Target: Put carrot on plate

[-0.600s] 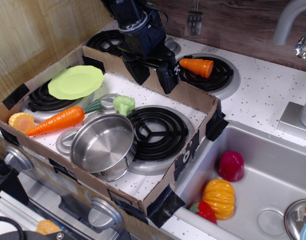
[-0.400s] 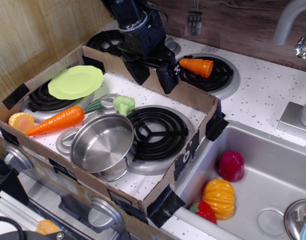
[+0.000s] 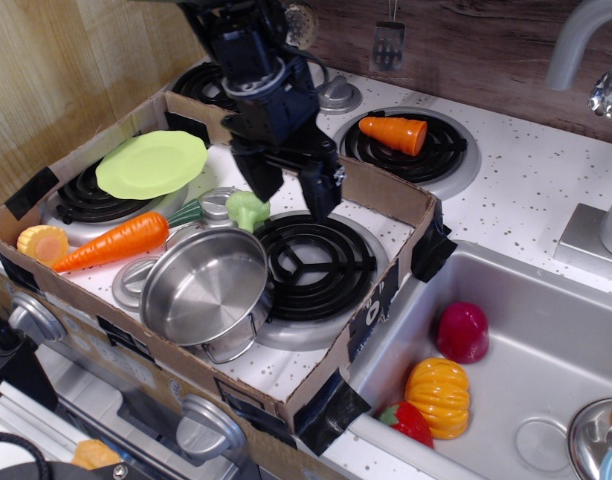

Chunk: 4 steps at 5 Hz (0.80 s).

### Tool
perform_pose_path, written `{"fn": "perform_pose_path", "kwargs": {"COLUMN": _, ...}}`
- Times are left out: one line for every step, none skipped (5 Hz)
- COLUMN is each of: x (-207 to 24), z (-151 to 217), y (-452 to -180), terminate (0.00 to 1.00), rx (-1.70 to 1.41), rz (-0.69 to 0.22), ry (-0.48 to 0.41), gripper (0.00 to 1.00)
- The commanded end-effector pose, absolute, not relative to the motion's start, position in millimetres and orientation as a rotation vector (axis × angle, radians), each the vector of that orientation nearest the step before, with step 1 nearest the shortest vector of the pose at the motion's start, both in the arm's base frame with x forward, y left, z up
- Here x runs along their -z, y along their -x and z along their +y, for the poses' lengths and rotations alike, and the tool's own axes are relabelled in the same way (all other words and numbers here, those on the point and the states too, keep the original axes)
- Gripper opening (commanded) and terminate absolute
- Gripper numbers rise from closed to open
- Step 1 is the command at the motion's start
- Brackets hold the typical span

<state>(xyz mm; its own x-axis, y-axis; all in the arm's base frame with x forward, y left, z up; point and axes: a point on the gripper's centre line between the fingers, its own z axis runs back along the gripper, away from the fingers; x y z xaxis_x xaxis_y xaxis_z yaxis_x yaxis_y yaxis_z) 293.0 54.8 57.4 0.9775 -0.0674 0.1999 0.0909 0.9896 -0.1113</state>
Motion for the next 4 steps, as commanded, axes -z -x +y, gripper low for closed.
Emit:
{"fn": "perform_pose_path", "kwargs": {"x": -138.5, "z": 73.3, "y": -269.3, "terminate": 0.00, "rx": 0.104, "rz": -0.238, "ry": -0.020, "gripper": 1.00}}
{"fn": "perform_pose_path", "kwargs": {"x": -134.3, "z": 82.0, "y": -249.9, "terminate": 0.00, "rx": 0.070, "rz": -0.234, "ry": -0.056, "gripper": 1.00}}
{"fn": "perform_pose_path", "kwargs": {"x": -110.0, "z": 100.9, "y": -234.8, "terminate": 0.00, "rx": 0.097, "rz": -0.245, "ry": -0.027, "gripper": 1.00}}
{"fn": "perform_pose_path", "kwargs": {"x": -91.3, "z": 120.9, "y": -224.4, "terminate": 0.00, "rx": 0.120, "rz": -0.266, "ry": -0.004, "gripper": 1.00}}
